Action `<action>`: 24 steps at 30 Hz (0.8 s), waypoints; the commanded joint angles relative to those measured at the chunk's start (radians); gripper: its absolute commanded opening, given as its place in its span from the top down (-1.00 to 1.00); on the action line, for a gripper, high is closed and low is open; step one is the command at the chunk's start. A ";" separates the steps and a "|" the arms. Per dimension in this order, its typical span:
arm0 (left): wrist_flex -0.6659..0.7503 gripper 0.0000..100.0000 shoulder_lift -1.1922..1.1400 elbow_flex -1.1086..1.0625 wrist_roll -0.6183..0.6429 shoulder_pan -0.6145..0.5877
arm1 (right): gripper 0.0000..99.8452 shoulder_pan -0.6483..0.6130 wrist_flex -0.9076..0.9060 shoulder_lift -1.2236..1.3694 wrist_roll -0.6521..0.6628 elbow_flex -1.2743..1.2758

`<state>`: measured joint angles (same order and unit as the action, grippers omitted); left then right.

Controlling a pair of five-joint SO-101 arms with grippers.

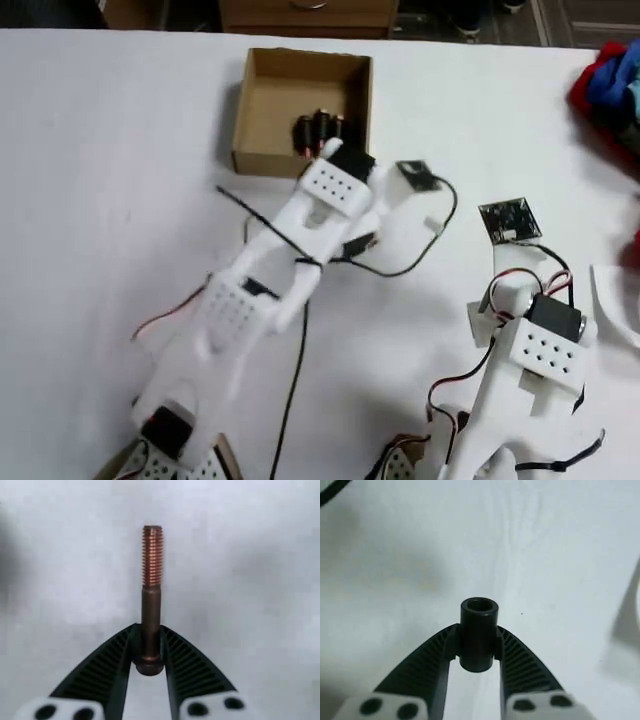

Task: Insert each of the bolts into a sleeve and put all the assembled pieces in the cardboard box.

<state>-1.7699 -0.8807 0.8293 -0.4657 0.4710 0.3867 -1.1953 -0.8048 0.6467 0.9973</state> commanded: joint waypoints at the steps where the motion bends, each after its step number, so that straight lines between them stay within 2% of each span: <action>1: 0.020 0.95 0.408 -0.449 -0.012 -0.058 | 0.96 0.001 0.008 -0.031 -0.003 -0.003; 3: 0.075 0.95 0.586 -0.630 -0.078 -0.100 | 0.96 -0.001 0.010 -0.031 -0.005 -0.003; 7: 0.186 0.95 0.905 -0.984 -0.462 -0.112 | 0.96 -0.001 0.012 -0.031 -0.005 -0.003; 9: 0.276 0.95 1.007 -1.112 -0.601 -0.117 | 0.96 -0.001 0.012 -0.031 -0.005 -0.003; 16: 0.542 0.95 1.017 -1.271 -0.970 -0.120 | 0.96 -0.001 0.008 -0.031 -0.005 -0.003; 19: 0.657 0.95 0.957 -1.303 -1.077 -0.120 | 0.96 -0.001 0.007 -0.031 -0.005 -0.003; 24: 0.746 0.95 0.853 -1.303 -1.092 -0.163 | 0.96 -0.001 0.007 -0.031 0.000 -0.003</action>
<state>-1.0687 0.0000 -0.4826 -1.3602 0.3452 0.3867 -1.1953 -0.8048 0.6467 0.9973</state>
